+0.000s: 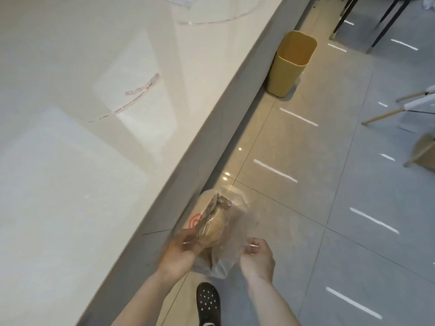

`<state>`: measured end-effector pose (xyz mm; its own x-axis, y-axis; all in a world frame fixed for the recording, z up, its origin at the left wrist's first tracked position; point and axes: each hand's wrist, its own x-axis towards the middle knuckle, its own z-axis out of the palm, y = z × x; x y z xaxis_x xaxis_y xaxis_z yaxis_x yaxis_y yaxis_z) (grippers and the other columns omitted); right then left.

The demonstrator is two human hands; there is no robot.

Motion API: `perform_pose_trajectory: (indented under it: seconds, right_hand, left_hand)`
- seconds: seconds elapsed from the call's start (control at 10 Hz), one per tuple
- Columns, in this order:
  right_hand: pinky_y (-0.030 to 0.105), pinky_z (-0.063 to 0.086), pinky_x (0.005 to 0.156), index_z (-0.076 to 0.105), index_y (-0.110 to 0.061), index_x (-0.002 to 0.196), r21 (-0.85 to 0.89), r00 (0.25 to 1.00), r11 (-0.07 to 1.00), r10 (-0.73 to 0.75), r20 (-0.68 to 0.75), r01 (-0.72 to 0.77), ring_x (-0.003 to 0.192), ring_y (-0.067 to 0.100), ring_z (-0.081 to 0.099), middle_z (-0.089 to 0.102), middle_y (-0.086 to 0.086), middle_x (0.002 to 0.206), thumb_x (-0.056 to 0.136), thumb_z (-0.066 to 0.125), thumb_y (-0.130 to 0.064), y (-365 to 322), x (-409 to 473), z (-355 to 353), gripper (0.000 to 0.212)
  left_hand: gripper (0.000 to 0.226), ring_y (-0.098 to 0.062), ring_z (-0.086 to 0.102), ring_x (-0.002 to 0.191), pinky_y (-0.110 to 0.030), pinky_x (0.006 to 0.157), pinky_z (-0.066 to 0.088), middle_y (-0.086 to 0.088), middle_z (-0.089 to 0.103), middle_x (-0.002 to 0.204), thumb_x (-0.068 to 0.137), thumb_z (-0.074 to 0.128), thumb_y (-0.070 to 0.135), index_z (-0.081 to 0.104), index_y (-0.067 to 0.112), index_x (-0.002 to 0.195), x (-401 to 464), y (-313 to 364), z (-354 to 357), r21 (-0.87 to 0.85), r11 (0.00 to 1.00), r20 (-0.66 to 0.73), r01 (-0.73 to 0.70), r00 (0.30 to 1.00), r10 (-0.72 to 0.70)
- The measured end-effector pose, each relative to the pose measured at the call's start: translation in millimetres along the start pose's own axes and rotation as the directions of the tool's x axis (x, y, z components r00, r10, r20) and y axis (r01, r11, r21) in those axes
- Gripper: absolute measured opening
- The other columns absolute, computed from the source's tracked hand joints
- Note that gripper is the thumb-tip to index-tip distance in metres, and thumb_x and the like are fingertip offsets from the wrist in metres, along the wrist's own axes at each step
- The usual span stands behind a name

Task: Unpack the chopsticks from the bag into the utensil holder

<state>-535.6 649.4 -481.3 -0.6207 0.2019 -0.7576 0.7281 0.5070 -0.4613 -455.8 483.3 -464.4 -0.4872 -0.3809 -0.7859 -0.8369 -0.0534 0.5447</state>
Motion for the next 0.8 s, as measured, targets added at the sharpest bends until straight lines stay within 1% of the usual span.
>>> perform_pose_trajectory:
  seconds: [0.1,0.2,0.3,0.4,0.5,0.6,0.7,0.8]
  right_hand:
    - [0.035,0.055,0.087,0.065,-0.031,0.095,-0.022,0.995,0.999,-0.032,0.099,0.035,0.090,0.017,0.068,0.074,-0.002,0.101,0.090,0.070,-0.019,7,12,25,0.014]
    - [0.039,0.056,0.099,0.069,-0.030,0.120,0.035,0.936,0.999,-0.049,0.348,0.039,0.105,0.013,0.070,0.074,-0.006,0.114,0.100,0.060,-0.025,12,18,45,0.023]
    - [0.039,0.052,0.104,0.067,-0.032,0.123,-0.029,0.902,0.998,-0.033,0.429,0.050,0.112,0.013,0.066,0.072,-0.006,0.121,0.107,0.043,-0.027,19,26,52,0.030]
    - [0.029,0.047,0.097,0.062,-0.041,0.120,-0.080,0.924,0.995,-0.024,0.383,0.059,0.102,0.006,0.059,0.065,-0.018,0.111,0.105,0.044,-0.032,27,31,44,0.025]
    - [0.033,0.041,0.109,0.050,-0.026,0.148,-0.161,0.939,0.985,-0.008,0.343,0.067,0.129,0.016,0.054,0.057,-0.002,0.145,0.104,0.048,-0.039,28,30,33,0.046]
    - [0.038,0.035,0.116,0.040,-0.030,0.154,-0.211,0.940,0.974,-0.008,0.341,0.085,0.146,0.023,0.041,0.045,0.001,0.158,0.102,0.050,-0.047,14,22,22,0.056]
    - [0.038,0.034,0.115,0.037,-0.031,0.155,-0.262,0.931,0.942,-0.111,0.348,0.211,0.147,0.024,0.039,0.043,0.001,0.160,0.101,0.048,-0.053,-8,9,13,0.060]
    - [0.039,0.033,0.117,0.035,-0.030,0.156,-0.293,0.920,0.904,-0.209,0.333,0.311,0.147,0.024,0.038,0.039,0.001,0.161,0.100,0.046,-0.056,-35,-16,2,0.063]
  left_hand:
    - [0.029,-0.010,0.064,0.113,-0.028,0.095,0.050,0.015,0.067,0.122,0.093,0.067,0.038,0.061,0.041,0.122,25,-11,21,0.028,1.000,0.040,0.000,0.999,-0.001]
    - [0.025,-0.003,0.060,0.108,-0.011,0.088,0.044,0.009,0.064,0.132,0.099,0.060,0.037,0.059,0.036,0.124,44,-20,44,0.051,0.999,0.096,-0.005,0.995,0.000]
    - [0.043,-0.010,0.051,0.130,-0.005,0.094,0.030,0.005,0.049,0.151,0.104,0.045,0.043,0.045,0.034,0.147,55,-24,56,0.147,0.989,0.142,-0.031,0.990,0.010]
    - [0.049,-0.006,0.059,0.114,-0.008,0.085,0.042,0.008,0.053,0.145,0.104,0.039,0.046,0.037,0.037,0.153,61,-26,53,0.259,0.963,0.119,-0.075,0.992,0.046]
    - [0.045,-0.013,0.061,0.116,-0.029,0.097,0.052,0.008,0.061,0.139,0.102,0.041,0.049,0.047,0.036,0.144,57,-19,42,0.326,0.941,0.059,-0.092,0.995,0.077]
    - [0.049,-0.022,0.055,0.131,-0.038,0.106,0.047,0.004,0.055,0.146,0.102,0.038,0.053,0.043,0.036,0.148,44,-3,27,0.407,0.908,0.012,-0.098,0.995,0.102]
    - [0.049,-0.020,0.057,0.128,-0.030,0.099,0.045,0.004,0.057,0.145,0.101,0.041,0.052,0.045,0.034,0.147,23,25,11,0.399,0.898,0.021,-0.186,0.981,0.194]
    - [0.050,-0.022,0.053,0.131,-0.029,0.101,0.040,0.000,0.054,0.147,0.101,0.044,0.048,0.043,0.029,0.148,-6,54,-4,0.405,0.884,0.004,-0.234,0.967,0.254]
